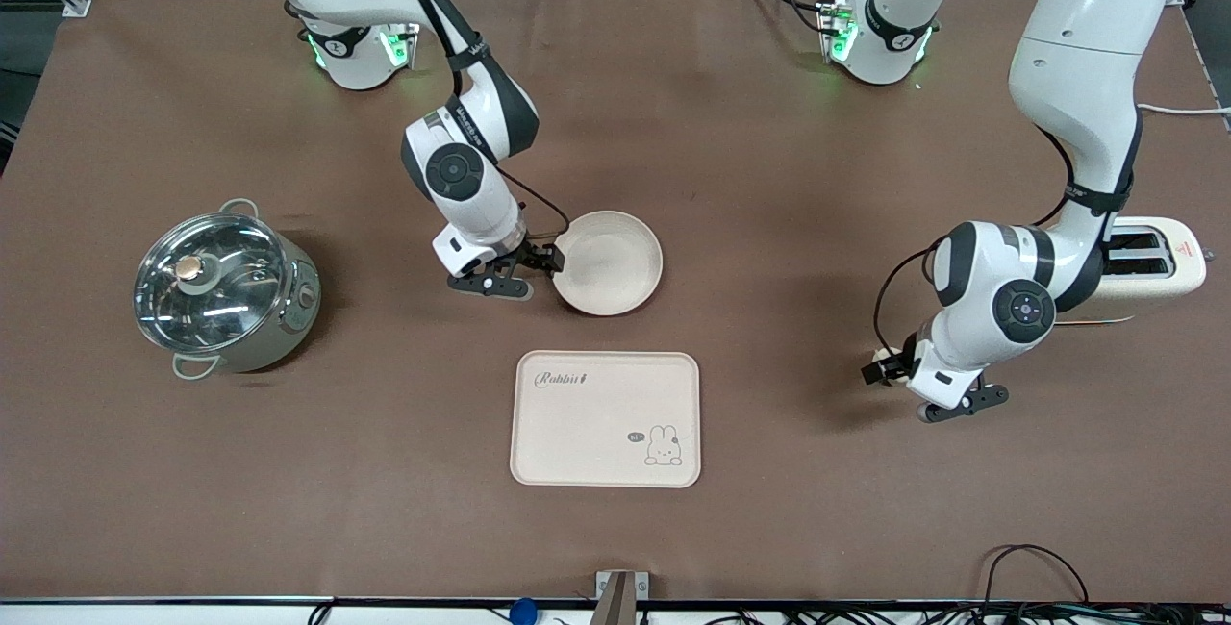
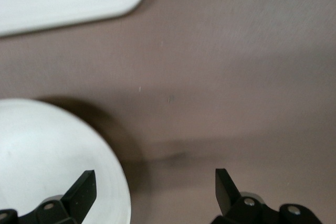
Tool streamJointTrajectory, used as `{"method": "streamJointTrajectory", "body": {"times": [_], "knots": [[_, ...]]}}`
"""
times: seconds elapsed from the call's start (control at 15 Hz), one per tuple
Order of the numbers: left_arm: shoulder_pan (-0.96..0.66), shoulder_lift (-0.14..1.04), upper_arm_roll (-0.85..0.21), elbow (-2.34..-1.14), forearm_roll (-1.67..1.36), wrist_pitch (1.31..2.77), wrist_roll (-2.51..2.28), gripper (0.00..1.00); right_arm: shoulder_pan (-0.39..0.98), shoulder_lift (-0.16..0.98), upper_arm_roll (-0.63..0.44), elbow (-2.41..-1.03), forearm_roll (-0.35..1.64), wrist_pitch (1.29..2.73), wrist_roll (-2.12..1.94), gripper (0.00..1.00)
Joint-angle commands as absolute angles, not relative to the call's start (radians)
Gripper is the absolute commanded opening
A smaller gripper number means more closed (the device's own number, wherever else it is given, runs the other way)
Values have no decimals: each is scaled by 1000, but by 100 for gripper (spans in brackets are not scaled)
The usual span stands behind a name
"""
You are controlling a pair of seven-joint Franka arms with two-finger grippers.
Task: Place bun in plate and plate on tray
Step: 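Grasp the cream bun with the left gripper while the right gripper grips the plate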
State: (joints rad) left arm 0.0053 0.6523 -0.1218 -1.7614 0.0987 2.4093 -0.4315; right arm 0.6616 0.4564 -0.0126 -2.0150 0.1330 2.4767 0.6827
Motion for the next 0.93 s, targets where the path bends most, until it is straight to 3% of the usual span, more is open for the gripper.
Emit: {"method": "streamJointTrajectory", "body": {"times": [0.0,0.13,0.27,0.47,0.6,0.87], "knots": [[17,666,-123,-1752,121,2414,-443,73,741,433,-15,-2046,146,2471,748,100],[17,672,-123,-1752,109,2414,-446,64,759,437,-15,-2046,146,2480,750,100],[9,673,-124,-1752,109,2414,-485,63,784,471,-15,-2043,146,2515,750,100],[2,676,-140,-1753,110,2410,-544,47,782,543,-15,-2046,146,2643,747,100],[-6,673,-155,-1753,110,2404,-572,39,766,548,-15,-2046,146,2645,750,100],[-12,649,-265,-1749,110,2353,-731,37,742,548,-14,-2039,179,2648,749,100]]}}
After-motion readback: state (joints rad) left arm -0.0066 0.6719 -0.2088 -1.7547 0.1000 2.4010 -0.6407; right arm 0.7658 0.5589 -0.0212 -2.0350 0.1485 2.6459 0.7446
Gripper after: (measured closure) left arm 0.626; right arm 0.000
